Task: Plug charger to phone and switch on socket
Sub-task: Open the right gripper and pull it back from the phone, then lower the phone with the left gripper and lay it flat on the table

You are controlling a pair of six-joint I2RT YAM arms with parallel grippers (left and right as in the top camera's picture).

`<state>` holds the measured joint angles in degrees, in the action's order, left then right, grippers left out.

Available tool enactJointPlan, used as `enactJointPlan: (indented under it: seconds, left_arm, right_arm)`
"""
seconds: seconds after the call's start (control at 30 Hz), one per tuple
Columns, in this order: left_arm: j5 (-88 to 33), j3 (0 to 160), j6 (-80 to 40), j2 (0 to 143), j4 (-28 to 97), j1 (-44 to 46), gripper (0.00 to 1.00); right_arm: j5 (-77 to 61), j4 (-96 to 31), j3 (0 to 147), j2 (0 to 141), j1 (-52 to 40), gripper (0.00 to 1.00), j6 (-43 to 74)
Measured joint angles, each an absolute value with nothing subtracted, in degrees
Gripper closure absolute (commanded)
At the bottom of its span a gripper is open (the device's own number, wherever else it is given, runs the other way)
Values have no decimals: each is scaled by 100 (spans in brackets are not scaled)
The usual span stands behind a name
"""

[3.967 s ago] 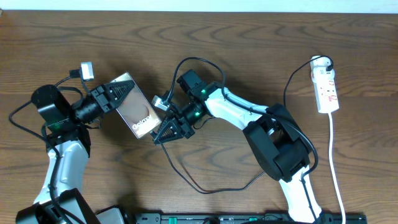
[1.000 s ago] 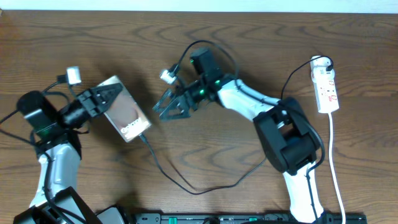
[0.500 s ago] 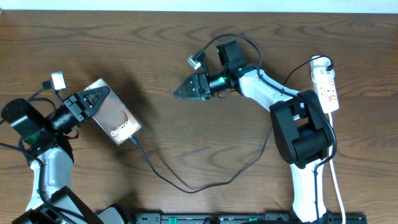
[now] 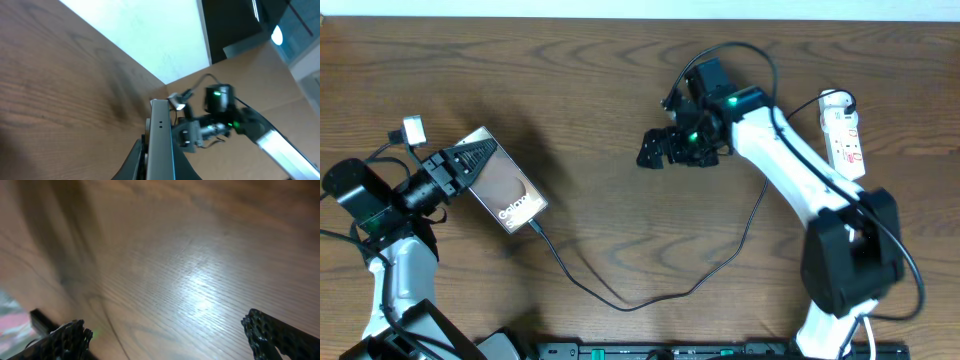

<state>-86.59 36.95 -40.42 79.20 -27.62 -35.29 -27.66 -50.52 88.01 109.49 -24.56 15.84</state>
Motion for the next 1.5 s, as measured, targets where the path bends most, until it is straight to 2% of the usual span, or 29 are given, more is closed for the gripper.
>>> enactJointPlan:
  seconds: [0.3, 0.57, 0.93, 1.17, 1.5]
  left_arm:
    - [-7876, 3284, -4047, 7920, -2436, -3234, 93]
    - [-6281, 3183, -3776, 7931, -897, -2440, 92]
    - [-4532, 3179, -3590, 7931, 56, -1706, 93]
    - [-4086, 3179, -3592, 8285, 432, -1680, 92]
    - [-4032, 3179, -3599, 9061, 349, -1680, 92]
  right_arm:
    - [-2237, -5317, 8801, 10077, -2456, 1, 1594]
    - [-2152, -5468, 8801, 9806, -2523, 1, 1597]
    - [-1916, -5505, 8803, 9806, -2952, 1, 1603]
    - [-1798, -5502, 8801, 9808, -3052, 1, 1723]
    - [-1793, -5507, 8801, 9806, -3164, 1, 1758]
